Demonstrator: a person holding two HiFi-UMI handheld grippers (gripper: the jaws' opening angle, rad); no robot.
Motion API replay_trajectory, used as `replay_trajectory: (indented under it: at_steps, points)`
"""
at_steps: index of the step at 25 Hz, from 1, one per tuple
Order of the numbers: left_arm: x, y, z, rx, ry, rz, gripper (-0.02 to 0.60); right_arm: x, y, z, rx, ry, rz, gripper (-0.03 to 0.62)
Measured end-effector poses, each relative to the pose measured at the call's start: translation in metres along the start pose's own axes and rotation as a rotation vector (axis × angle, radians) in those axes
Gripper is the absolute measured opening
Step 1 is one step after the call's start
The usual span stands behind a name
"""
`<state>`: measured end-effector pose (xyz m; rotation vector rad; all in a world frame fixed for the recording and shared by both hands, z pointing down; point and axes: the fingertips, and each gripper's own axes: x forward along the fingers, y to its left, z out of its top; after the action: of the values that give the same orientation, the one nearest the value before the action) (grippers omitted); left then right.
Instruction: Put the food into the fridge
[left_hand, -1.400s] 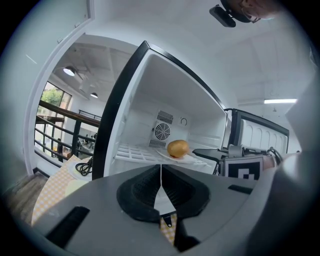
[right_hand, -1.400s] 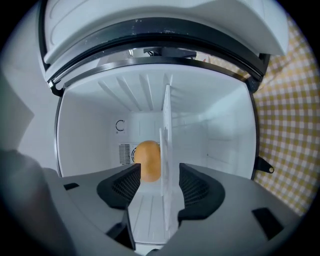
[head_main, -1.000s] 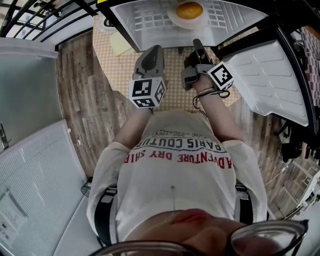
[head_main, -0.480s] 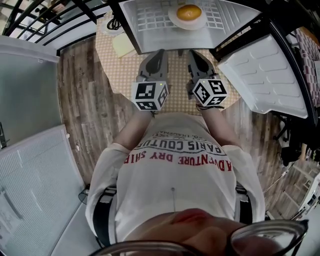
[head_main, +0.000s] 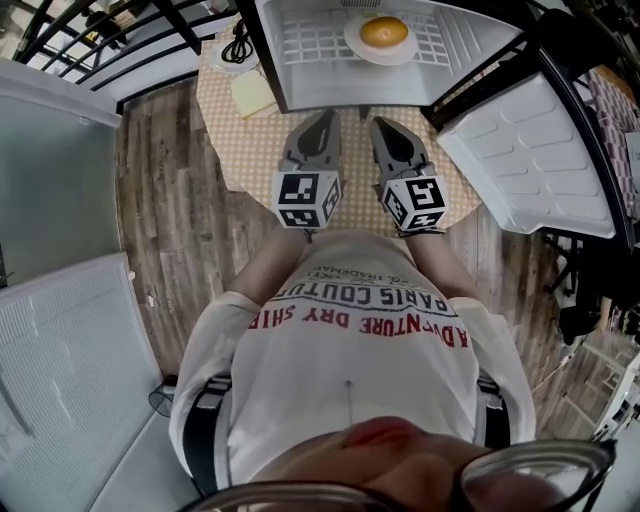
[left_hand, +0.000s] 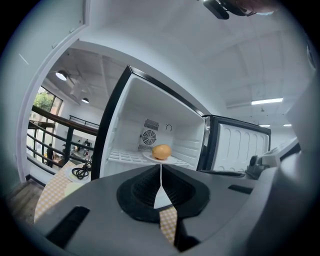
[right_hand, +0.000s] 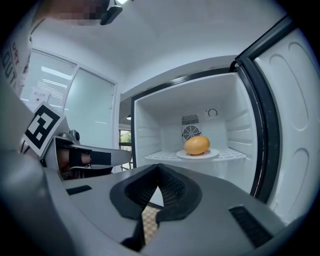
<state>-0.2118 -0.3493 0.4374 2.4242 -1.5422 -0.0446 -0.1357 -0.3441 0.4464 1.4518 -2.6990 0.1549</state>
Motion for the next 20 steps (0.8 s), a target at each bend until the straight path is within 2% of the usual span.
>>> replay_trajectory:
  at_steps: [20]
  points:
    - [-0.0043, 0.0061, -0.0007, 0.007, 0.007, 0.015, 0.031, 0.0037, 0.0042, 0.0059, -0.036, -0.007, 0.0, 0.025]
